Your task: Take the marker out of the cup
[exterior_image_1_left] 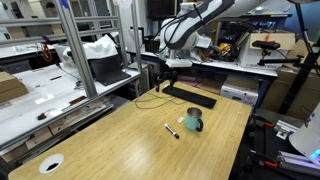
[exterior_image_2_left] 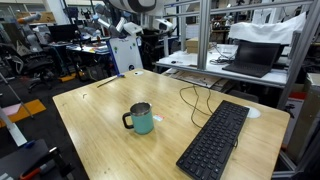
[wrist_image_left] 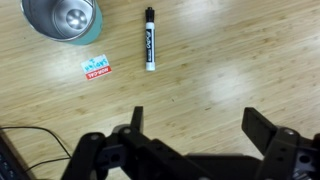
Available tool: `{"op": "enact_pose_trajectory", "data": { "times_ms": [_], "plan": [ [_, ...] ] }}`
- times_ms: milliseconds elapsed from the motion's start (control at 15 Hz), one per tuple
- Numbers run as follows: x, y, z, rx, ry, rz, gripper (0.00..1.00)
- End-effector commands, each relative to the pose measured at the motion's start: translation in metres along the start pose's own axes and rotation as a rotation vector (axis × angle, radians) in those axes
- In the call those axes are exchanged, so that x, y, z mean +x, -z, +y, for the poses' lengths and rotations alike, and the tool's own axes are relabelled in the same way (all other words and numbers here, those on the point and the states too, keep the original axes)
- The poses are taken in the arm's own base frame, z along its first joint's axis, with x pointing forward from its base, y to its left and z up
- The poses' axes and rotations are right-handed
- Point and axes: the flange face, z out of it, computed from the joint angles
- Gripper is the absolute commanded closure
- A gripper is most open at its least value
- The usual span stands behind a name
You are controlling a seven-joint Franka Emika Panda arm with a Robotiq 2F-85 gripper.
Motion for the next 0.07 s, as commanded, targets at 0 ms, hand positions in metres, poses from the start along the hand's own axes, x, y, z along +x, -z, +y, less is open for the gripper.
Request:
{"op": "enact_pose_trajectory", "data": {
  "times_ms": [0],
  "plan": [
    [-0.0078, 0.0082, 0.0045, -0.030, -0.007, -0.015, 0.00]
  ]
}}
